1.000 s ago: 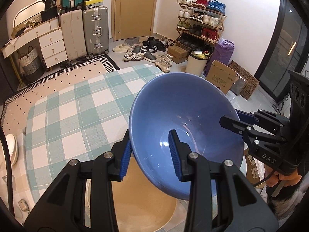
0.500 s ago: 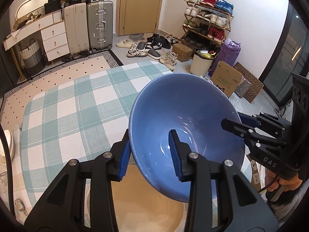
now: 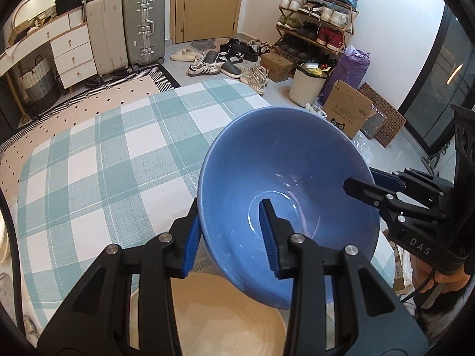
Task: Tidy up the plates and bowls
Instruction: 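Lower the held bowl into the stacked blue bowls with both tools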
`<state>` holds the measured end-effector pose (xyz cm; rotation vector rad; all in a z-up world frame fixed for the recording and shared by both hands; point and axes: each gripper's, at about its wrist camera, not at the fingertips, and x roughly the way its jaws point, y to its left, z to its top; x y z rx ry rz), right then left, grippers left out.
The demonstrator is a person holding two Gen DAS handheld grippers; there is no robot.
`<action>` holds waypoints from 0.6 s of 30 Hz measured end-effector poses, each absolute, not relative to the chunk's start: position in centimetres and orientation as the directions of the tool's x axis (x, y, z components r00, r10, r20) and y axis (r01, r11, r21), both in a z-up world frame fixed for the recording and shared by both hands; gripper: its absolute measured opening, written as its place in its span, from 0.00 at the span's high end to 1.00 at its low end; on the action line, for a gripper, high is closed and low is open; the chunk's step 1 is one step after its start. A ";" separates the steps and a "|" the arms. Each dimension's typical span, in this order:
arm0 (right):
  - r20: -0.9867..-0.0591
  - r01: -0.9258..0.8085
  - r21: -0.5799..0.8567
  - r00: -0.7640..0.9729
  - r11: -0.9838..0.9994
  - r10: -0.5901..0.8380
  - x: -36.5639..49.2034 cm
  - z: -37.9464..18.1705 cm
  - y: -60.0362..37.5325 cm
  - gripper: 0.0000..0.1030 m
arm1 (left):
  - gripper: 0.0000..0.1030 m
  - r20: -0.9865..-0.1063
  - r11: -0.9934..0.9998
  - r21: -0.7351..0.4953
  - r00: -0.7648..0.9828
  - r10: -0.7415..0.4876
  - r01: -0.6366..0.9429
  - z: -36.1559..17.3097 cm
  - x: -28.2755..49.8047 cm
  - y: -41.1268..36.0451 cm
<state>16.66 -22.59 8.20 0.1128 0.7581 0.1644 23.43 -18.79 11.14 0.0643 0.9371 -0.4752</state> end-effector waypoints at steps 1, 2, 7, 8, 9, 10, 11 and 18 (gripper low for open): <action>-0.677 -0.104 0.161 0.712 0.982 0.186 16.8 8.0 -22.7 0.74 | 0.68 -0.789 0.895 -0.148 0.495 -0.363 0.421 10.8 23.7 -19.0; -0.682 -0.100 0.158 0.709 0.982 0.182 17.0 7.7 -22.9 0.74 | 0.68 -0.792 0.894 -0.147 0.491 -0.362 0.423 10.4 24.0 -19.3; -0.696 -0.088 0.157 0.697 0.984 0.174 17.9 6.6 -23.6 0.74 | 0.68 -0.801 0.894 -0.143 0.480 -0.357 0.425 8.7 25.0 -20.1; -0.699 -0.087 0.156 0.694 0.984 0.172 18.0 6.3 -23.7 0.74 | 0.68 -0.804 0.895 -0.142 0.478 -0.354 0.424 8.4 25.2 -20.2; -0.701 -0.086 0.154 0.692 0.984 0.170 18.0 6.1 -23.8 0.74 | 0.68 -0.806 0.895 -0.140 0.476 -0.351 0.423 8.0 25.4 -20.3; -0.704 -0.085 0.150 0.691 0.985 0.167 18.1 5.9 -23.8 0.74 | 0.68 -0.808 0.897 -0.135 0.477 -0.346 0.422 7.7 25.6 -20.4; -0.705 -0.086 0.147 0.690 0.985 0.165 18.2 5.7 -23.8 0.74 | 0.68 -0.809 0.899 -0.127 0.481 -0.339 0.420 7.4 25.8 -20.6; -0.721 -0.091 0.133 0.674 0.987 0.160 18.6 4.5 -23.4 0.74 | 0.68 -0.817 0.902 -0.129 0.472 -0.332 0.411 5.7 26.6 -20.2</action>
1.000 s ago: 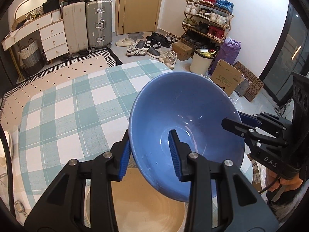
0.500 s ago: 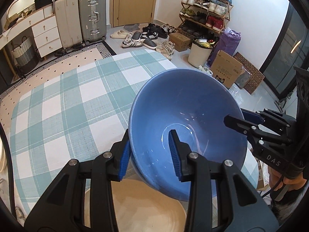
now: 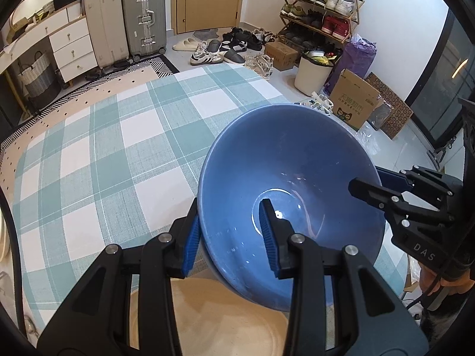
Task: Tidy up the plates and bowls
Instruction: 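Lower the held bowl into the stacked blue bowls with both tools, then open both tools to release the bowl onto the stack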
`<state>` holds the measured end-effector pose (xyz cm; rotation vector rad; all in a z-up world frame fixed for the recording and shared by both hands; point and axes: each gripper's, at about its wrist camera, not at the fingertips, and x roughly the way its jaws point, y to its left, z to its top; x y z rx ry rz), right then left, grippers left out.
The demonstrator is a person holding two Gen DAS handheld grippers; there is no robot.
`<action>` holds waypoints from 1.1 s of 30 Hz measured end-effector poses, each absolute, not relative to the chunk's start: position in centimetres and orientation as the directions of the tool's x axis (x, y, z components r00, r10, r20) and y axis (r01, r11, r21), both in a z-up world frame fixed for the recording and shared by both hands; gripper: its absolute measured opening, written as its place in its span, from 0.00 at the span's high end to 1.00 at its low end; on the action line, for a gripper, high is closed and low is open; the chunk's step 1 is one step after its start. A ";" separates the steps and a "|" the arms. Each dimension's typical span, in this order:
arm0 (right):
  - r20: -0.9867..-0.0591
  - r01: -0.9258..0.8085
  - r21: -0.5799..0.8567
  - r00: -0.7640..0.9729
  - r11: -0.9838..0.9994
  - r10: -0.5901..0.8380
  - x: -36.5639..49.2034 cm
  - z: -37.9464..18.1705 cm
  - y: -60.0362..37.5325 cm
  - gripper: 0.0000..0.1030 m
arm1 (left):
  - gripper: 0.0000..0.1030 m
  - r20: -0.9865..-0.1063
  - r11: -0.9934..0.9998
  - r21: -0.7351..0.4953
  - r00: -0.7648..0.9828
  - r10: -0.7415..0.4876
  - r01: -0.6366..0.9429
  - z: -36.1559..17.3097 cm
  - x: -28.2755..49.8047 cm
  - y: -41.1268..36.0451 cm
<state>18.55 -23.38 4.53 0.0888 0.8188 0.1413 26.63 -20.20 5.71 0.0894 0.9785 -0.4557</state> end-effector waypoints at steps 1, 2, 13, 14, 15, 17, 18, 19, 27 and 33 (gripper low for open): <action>-0.722 -0.091 0.133 0.673 0.987 0.159 18.6 4.4 -23.4 0.74 | 0.68 -0.818 0.903 -0.128 0.471 -0.331 0.411 5.5 26.8 -20.3; -0.724 -0.090 0.131 0.671 0.987 0.157 18.8 4.2 -23.3 0.74 | 0.68 -0.818 0.902 -0.128 0.471 -0.330 0.411 5.5 26.5 -19.9; -0.739 -0.088 0.113 0.658 0.990 0.143 19.3 3.5 -22.8 0.72 | 0.65 -0.822 0.903 -0.116 0.470 -0.321 0.414 4.2 27.1 -19.9; -0.741 -0.088 0.113 0.657 0.990 0.143 19.3 3.5 -22.8 0.72 | 0.65 -0.823 0.903 -0.116 0.470 -0.320 0.413 4.3 27.1 -19.9; -0.741 -0.089 0.111 0.656 0.990 0.142 19.3 3.4 -22.7 0.72 | 0.65 -0.823 0.903 -0.116 0.469 -0.320 0.413 4.3 27.0 -19.9; -0.741 -0.089 0.109 0.656 0.990 0.141 19.3 3.4 -22.7 0.71 | 0.65 -0.824 0.902 -0.118 0.467 -0.323 0.415 4.2 27.0 -19.7; -0.741 -0.090 0.109 0.656 0.990 0.142 19.3 3.4 -22.7 0.70 | 0.65 -0.824 0.902 -0.117 0.466 -0.322 0.416 4.2 27.0 -19.7; -0.741 -0.092 0.111 0.656 0.990 0.144 19.3 3.4 -22.7 0.68 | 0.64 -0.826 0.901 -0.113 0.465 -0.320 0.420 4.1 27.1 -19.7; -0.739 -0.106 0.113 0.656 0.988 0.155 19.3 3.2 -22.2 0.56 | 0.55 -0.833 0.900 -0.109 0.455 -0.315 0.423 3.5 26.7 -19.3; -0.739 -0.118 0.129 0.651 0.985 0.174 19.2 3.2 -22.1 0.48 | 0.38 -0.828 0.905 -0.111 0.465 -0.313 0.412 3.3 26.5 -18.7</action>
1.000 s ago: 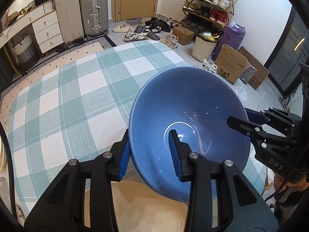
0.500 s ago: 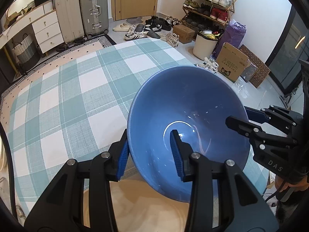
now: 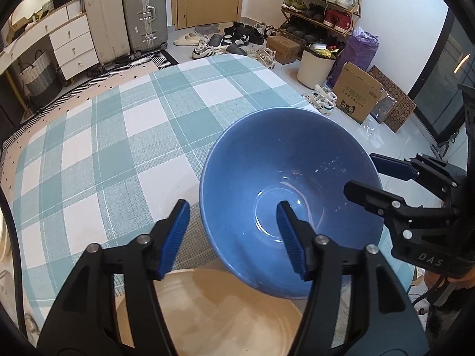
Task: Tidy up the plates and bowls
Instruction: 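Open both tools to release the bowl onto the stack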
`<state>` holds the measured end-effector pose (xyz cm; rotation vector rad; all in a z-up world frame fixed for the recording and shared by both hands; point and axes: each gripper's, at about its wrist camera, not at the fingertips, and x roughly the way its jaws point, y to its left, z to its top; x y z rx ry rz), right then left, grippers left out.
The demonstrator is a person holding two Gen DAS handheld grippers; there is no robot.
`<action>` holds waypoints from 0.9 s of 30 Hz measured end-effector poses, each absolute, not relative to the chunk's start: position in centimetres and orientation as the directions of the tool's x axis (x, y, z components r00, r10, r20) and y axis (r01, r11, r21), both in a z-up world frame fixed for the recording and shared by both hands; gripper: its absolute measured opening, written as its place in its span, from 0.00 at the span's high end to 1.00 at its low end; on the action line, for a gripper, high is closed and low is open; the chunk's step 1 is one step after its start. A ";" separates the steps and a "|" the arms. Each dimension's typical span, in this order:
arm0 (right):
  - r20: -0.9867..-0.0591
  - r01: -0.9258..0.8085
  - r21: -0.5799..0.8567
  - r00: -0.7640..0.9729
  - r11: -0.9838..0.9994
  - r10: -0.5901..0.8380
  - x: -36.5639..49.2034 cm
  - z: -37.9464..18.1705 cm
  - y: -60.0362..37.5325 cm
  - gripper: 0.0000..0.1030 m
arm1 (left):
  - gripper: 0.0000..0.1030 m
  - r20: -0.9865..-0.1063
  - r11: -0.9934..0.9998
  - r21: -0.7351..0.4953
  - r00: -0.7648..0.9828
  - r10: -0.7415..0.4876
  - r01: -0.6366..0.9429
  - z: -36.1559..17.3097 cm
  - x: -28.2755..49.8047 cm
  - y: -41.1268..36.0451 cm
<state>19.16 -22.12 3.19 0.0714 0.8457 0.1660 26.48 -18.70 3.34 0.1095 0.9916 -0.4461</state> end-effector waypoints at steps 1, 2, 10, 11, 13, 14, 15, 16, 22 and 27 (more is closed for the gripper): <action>-0.739 -0.118 0.133 0.650 0.984 0.178 19.1 3.2 -22.2 0.44 | 0.35 -0.826 0.906 -0.114 0.467 -0.315 0.409 3.4 26.5 -18.6; -0.736 -0.118 0.140 0.652 0.983 0.183 19.1 3.2 -22.2 0.38 | 0.34 -0.824 0.906 -0.121 0.467 -0.319 0.406 3.4 26.5 -18.4; -0.714 -0.113 0.186 0.667 0.976 0.213 18.6 3.4 -22.9 0.23 | 0.23 -0.819 0.912 -0.155 0.467 -0.334 0.380 3.2 26.6 -17.6; -0.711 -0.113 0.192 0.668 0.975 0.218 18.5 3.4 -23.0 0.21 | 0.21 -0.818 0.913 -0.157 0.468 -0.333 0.376 3.2 26.6 -17.5; -0.705 -0.116 0.205 0.672 0.972 0.229 18.5 3.3 -23.1 0.18 | 0.14 -0.811 0.921 -0.159 0.485 -0.328 0.357 3.1 26.7 -17.4; -0.701 -0.117 0.211 0.673 0.970 0.234 18.4 3.3 -23.2 0.16 | 0.09 -0.805 0.922 -0.166 0.491 -0.332 0.351 3.1 26.7 -17.2; -0.698 -0.119 0.215 0.675 0.969 0.238 18.4 3.3 -23.2 0.15 | 0.02 -0.802 0.922 -0.172 0.494 -0.335 0.346 3.1 26.7 -17.1; -0.695 -0.122 0.219 0.676 0.968 0.242 18.3 3.3 -23.3 0.13 | 0.02 -0.793 0.920 -0.186 0.500 -0.347 0.344 3.2 26.7 -16.9; -0.678 -0.134 0.236 0.686 0.963 0.262 18.3 3.2 -23.5 0.08 | 0.02 -0.789 0.920 -0.208 0.498 -0.359 0.334 3.1 26.8 -16.4; -0.673 -0.118 0.249 0.693 0.961 0.259 18.4 2.6 -23.9 0.08 | 0.02 -0.777 0.922 -0.205 0.519 -0.357 0.328 2.8 26.6 -16.4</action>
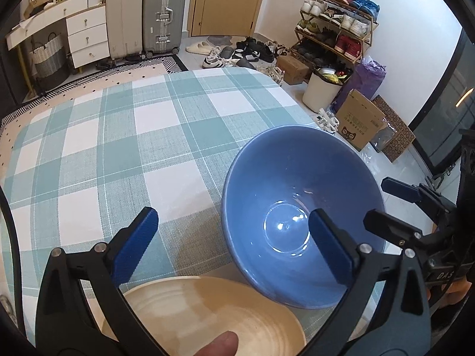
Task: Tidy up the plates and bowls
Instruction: 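Open both tools to release the bowl onto the stack, then close the left tool on the three-bowl stack rim while the right tool grips it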
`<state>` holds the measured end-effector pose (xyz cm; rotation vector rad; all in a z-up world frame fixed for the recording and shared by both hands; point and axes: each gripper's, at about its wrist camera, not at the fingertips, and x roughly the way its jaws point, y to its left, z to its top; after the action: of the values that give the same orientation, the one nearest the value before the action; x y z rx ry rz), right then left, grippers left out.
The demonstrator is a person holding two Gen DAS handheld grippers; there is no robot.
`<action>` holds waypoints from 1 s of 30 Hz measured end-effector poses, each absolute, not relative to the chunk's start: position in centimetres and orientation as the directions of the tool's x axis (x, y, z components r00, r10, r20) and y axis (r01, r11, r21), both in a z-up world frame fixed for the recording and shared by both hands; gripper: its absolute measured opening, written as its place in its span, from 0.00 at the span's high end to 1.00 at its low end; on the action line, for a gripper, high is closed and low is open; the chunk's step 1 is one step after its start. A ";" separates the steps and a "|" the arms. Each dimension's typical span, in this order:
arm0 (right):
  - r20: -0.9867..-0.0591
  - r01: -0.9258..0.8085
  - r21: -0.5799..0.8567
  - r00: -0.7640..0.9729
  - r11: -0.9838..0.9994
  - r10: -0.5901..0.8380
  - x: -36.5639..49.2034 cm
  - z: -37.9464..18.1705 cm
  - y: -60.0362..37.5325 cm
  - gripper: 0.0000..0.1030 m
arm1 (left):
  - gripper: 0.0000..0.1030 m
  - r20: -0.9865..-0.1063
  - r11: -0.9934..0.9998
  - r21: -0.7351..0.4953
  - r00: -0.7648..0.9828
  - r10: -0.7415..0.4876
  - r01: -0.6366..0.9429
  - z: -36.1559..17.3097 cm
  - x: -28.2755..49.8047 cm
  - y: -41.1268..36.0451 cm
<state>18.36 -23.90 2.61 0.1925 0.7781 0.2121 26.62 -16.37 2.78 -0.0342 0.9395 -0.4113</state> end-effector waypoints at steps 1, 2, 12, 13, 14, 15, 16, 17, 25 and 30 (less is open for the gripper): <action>-0.674 -0.113 0.251 0.692 0.961 0.258 18.4 2.5 -24.0 0.08 | 0.02 -0.774 0.922 -0.206 0.521 -0.359 0.328 2.7 26.6 -16.4; -0.675 -0.111 0.256 0.691 0.960 0.260 18.4 2.3 -24.1 0.08 | 0.02 -0.771 0.920 -0.209 0.523 -0.363 0.330 2.6 26.5 -16.4; -0.656 -0.107 0.305 0.697 0.946 0.290 18.3 0.8 -25.1 0.08 | 0.02 -0.759 0.921 -0.205 0.541 -0.363 0.331 1.6 26.2 -16.7; -0.653 -0.109 0.313 0.697 0.943 0.297 18.3 0.7 -25.3 0.08 | 0.02 -0.758 0.921 -0.206 0.541 -0.364 0.331 1.5 26.2 -16.8; -0.649 -0.111 0.321 0.698 0.941 0.303 18.3 0.6 -25.3 0.08 | 0.02 -0.753 0.919 -0.210 0.545 -0.369 0.332 1.4 26.0 -16.7; -0.644 -0.111 0.329 0.700 0.938 0.309 18.2 0.4 -25.4 0.08 | 0.02 -0.745 0.920 -0.214 0.554 -0.371 0.328 1.4 25.9 -16.7; -0.640 -0.114 0.337 0.700 0.935 0.316 18.2 0.3 -25.5 0.08 | 0.02 -0.742 0.921 -0.216 0.558 -0.371 0.326 1.3 25.9 -16.7; -0.636 -0.118 0.345 0.700 0.931 0.324 18.3 0.2 -25.6 0.08 | 0.02 -0.744 0.921 -0.216 0.556 -0.371 0.324 1.2 25.9 -16.6; -0.605 -0.138 0.388 0.708 0.911 0.365 18.4 -0.7 -25.7 0.16 | 0.02 -0.756 0.909 -0.246 0.520 -0.397 0.336 0.3 26.0 -16.6; -0.601 -0.145 0.412 0.699 0.900 0.388 18.7 -1.4 -25.8 0.22 | 0.02 -0.770 0.915 -0.258 0.507 -0.388 0.310 -0.4 26.0 -16.3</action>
<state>18.67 -25.78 -1.41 0.3492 0.7419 0.3037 25.99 -16.32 -0.39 -0.0901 0.9506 -0.4218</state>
